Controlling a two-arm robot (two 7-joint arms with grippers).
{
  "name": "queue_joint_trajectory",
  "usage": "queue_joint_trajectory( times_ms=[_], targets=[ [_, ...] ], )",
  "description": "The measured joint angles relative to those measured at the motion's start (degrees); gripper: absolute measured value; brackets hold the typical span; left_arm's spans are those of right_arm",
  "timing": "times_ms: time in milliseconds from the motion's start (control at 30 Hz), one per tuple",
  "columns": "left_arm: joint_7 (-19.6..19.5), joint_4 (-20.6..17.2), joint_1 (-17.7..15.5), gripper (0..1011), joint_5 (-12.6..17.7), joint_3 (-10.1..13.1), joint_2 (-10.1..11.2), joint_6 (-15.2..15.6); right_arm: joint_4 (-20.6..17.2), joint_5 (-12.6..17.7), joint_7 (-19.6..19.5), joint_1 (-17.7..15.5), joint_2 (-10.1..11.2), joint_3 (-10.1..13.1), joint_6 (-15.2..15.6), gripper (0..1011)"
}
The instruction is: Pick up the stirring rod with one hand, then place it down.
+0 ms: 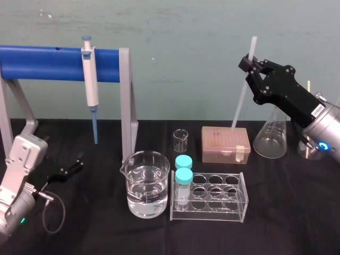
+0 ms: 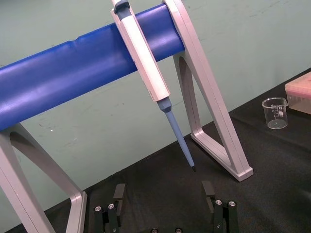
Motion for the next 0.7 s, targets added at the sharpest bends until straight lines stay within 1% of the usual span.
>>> queue_joint_trajectory(
  times_ms=[700],
  targets=[
    [0.0,0.0,0.0,1000,0.0,0.0,0.0,0.0,-0.1,0.32,0.2,-0.11,0.18,-0.01,0.03,67]
  ],
)
